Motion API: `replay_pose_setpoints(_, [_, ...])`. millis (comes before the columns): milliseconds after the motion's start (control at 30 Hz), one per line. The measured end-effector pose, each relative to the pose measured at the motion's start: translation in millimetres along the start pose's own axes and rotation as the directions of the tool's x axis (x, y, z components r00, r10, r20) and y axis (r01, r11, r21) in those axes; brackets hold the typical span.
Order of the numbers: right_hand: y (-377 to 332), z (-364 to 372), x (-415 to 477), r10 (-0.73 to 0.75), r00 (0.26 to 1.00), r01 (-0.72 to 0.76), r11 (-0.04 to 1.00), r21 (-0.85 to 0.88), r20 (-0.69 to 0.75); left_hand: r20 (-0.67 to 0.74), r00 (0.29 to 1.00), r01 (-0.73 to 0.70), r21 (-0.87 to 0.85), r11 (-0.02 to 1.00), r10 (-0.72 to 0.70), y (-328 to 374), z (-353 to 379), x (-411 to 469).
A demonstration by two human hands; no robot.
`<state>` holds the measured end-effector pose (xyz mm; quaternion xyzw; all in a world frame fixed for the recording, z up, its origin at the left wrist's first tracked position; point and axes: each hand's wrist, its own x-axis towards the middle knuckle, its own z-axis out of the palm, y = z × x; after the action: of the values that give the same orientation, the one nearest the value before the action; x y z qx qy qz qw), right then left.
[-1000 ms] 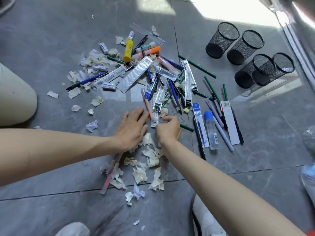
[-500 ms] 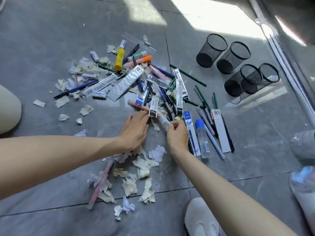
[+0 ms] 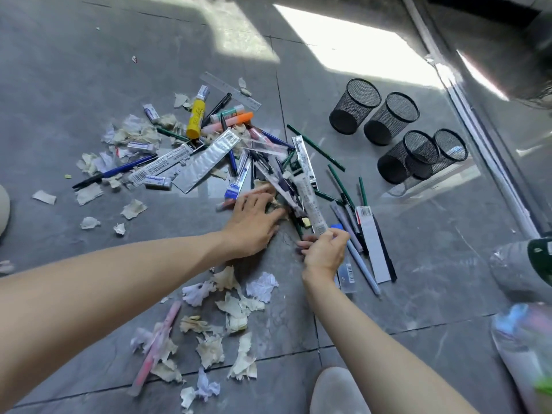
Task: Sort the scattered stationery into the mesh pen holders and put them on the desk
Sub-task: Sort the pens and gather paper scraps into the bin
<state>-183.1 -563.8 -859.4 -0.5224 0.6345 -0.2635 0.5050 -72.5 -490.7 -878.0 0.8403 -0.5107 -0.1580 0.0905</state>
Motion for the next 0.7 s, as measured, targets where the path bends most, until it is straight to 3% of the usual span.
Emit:
replay_pose_setpoints(100, [-7, -8, 4, 0.045, 0.989, -0.035, 0.996, 0.078, -0.14, -0.112, 0.99, -0.07, 0.149, 0.986, 0.088, 2, -5, 1])
replay_pose_setpoints(200, [-10, -13, 4, -0.136, 0.971, 0.111, 0.985, -0.134, -0.195, -0.078, 0.987, -0.121, 0.186, 0.975, 0.137, 0, -14, -4])
replay_pose_setpoints(300, [-8, -15, 8, -0.408, 0.911, 0.306, 0.77, -0.56, -0.064, -0.102, 0.978, -0.166, 0.148, 0.975, 0.182, -4, -14, -13])
replay_pose_setpoints(367, [-6, -12, 12, -0.436, 0.896, 0.356, 0.605, -0.712, 0.078, -0.146, 0.961, -0.22, 0.099, 0.97, 0.233, -10, -9, -22])
replay_pose_setpoints(500, [-3, -9, 25, -0.384, 0.887, 0.43, 0.482, -0.764, 0.257, -0.19, 0.95, -0.262, -0.048, 0.964, 0.249, -24, 9, -42])
replay_pose_setpoints(700, [-3, -8, 42, -0.425, 0.818, 0.549, 0.374, -0.748, 0.387, -0.143, 0.928, -0.359, -0.113, 0.926, 0.343, -19, 20, -75])
